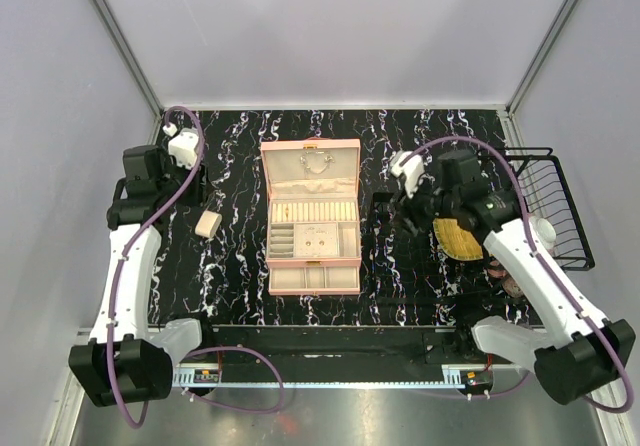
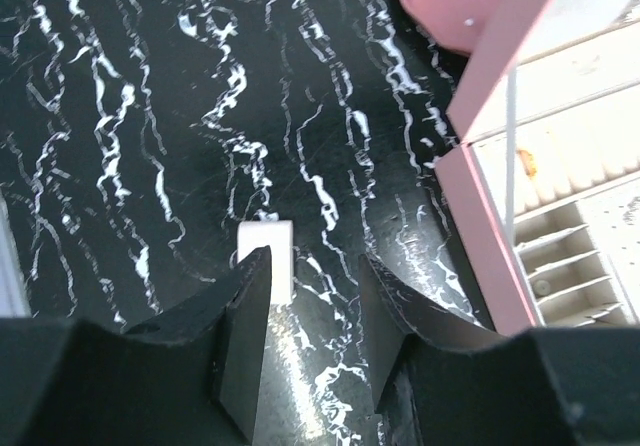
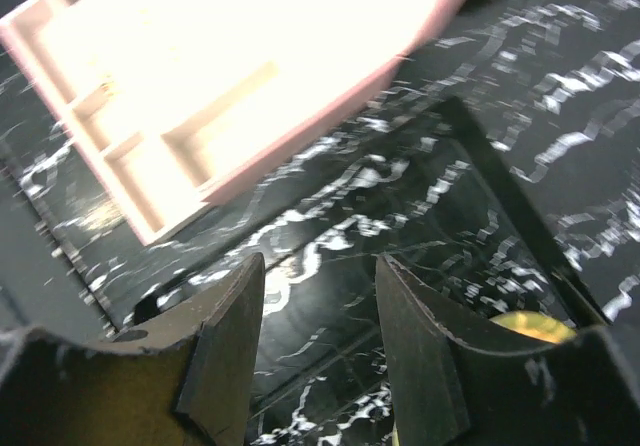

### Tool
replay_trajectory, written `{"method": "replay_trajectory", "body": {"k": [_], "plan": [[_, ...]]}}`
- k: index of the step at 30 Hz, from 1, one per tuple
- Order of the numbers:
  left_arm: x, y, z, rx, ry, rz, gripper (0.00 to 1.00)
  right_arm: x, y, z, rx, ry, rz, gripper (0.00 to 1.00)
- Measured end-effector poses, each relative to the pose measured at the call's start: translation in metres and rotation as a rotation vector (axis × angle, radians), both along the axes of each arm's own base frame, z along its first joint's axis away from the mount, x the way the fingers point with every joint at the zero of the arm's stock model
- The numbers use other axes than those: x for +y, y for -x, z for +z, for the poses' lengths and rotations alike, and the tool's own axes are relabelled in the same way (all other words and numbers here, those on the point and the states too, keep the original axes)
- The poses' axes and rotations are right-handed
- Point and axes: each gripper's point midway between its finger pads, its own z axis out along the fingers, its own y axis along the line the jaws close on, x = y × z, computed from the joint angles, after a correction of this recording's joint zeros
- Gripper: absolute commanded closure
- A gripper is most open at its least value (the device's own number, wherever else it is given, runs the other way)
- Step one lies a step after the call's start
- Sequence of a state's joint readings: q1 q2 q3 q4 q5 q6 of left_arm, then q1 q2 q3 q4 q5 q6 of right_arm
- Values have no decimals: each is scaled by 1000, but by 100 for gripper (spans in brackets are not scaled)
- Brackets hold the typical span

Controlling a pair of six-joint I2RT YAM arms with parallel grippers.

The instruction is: Organize the mixed jewelry

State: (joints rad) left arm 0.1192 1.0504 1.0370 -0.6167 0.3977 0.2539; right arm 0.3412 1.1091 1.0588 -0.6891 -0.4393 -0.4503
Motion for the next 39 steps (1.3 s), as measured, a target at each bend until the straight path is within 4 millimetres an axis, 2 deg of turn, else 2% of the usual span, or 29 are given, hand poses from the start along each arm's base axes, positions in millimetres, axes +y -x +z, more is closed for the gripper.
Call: {"method": "replay_trajectory", "body": {"k": [3,7,13,19,22,26,33,39], "plan": [[9,1,-6,17,-32,41,56,23,32,1,23,18,139,43],[21,6,-24,70,-69,92,56,49,68,-5,68,53,296,43],[35,3,-43,135,-108,151,55,83,124,-29,157,126,525,43],[50,-4,-61,186,-153,214,55,97,166,-66,227,212,679,45],[55,-6,-70,208,-170,234,55,105,178,-87,248,256,730,46],[56,-5,-80,227,-175,234,55,114,181,-112,280,295,746,46],[57,-8,-79,212,-179,235,55,135,185,-147,303,347,780,46],[57,-13,-79,202,-179,237,55,145,183,-177,318,409,768,49]]}}
